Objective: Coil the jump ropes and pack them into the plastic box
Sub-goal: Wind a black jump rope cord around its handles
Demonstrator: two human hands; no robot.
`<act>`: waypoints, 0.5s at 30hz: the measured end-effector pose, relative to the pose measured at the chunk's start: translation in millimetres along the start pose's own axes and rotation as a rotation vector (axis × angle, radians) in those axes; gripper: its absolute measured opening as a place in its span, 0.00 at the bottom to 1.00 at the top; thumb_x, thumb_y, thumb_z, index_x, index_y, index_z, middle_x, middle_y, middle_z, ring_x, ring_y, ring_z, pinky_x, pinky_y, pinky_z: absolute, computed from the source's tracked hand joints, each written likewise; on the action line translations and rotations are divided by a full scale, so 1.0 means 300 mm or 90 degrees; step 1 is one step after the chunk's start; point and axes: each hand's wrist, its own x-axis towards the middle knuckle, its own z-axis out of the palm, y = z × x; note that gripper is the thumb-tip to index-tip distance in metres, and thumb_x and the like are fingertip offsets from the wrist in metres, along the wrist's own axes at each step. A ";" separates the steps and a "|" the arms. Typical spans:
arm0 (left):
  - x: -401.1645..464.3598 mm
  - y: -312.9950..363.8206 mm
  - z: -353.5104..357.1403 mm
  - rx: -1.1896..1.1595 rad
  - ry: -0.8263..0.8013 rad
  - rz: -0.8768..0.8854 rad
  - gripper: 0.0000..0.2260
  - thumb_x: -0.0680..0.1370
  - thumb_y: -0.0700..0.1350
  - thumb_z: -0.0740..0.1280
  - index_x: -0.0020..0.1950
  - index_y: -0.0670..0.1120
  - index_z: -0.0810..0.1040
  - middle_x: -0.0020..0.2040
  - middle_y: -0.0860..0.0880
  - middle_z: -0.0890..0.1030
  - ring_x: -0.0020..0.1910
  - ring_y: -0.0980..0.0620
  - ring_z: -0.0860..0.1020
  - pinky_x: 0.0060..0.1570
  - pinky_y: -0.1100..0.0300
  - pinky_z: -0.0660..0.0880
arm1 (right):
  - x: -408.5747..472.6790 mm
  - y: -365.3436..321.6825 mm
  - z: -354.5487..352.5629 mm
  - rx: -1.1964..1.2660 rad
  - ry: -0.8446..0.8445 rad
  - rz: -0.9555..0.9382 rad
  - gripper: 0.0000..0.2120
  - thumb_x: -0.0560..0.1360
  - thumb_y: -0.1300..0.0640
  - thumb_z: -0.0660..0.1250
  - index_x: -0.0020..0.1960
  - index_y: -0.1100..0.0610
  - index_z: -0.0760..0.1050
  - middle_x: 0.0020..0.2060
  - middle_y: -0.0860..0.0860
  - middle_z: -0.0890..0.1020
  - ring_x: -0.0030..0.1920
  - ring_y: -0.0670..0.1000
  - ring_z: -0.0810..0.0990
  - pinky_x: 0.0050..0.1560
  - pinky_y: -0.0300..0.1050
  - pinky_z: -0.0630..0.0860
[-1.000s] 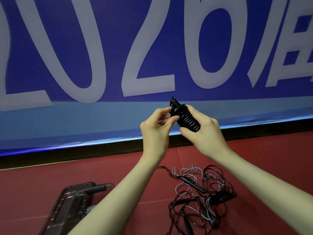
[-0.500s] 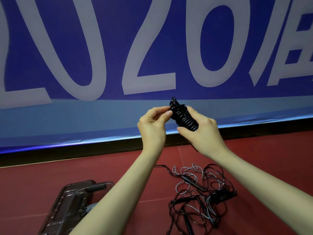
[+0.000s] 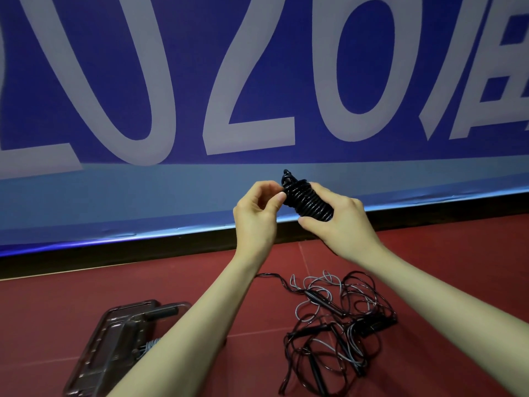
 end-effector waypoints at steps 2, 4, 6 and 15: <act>-0.005 -0.001 -0.008 -0.006 -0.018 0.005 0.10 0.77 0.34 0.66 0.43 0.48 0.78 0.40 0.54 0.80 0.42 0.57 0.78 0.47 0.67 0.73 | -0.007 -0.004 -0.003 0.022 -0.012 0.011 0.22 0.70 0.60 0.72 0.62 0.46 0.77 0.32 0.48 0.79 0.32 0.47 0.73 0.38 0.44 0.73; -0.007 -0.001 -0.014 -0.022 -0.033 0.006 0.10 0.78 0.33 0.65 0.44 0.48 0.78 0.41 0.52 0.80 0.43 0.56 0.79 0.46 0.68 0.73 | -0.011 -0.008 -0.006 0.043 -0.025 0.018 0.21 0.70 0.61 0.73 0.60 0.45 0.78 0.32 0.50 0.80 0.31 0.47 0.73 0.36 0.43 0.73; -0.008 0.000 -0.021 -0.045 -0.047 0.004 0.09 0.78 0.32 0.64 0.45 0.46 0.76 0.42 0.50 0.80 0.43 0.55 0.79 0.47 0.67 0.73 | -0.010 -0.011 -0.010 0.059 -0.034 0.027 0.20 0.70 0.61 0.73 0.58 0.44 0.79 0.32 0.52 0.80 0.31 0.49 0.74 0.36 0.44 0.73; -0.005 0.029 -0.041 -0.030 -0.132 0.065 0.10 0.80 0.31 0.60 0.47 0.46 0.73 0.40 0.54 0.80 0.42 0.55 0.79 0.48 0.66 0.73 | 0.007 -0.023 -0.038 0.403 -0.170 0.222 0.14 0.72 0.67 0.70 0.53 0.52 0.82 0.35 0.57 0.78 0.30 0.58 0.78 0.31 0.47 0.77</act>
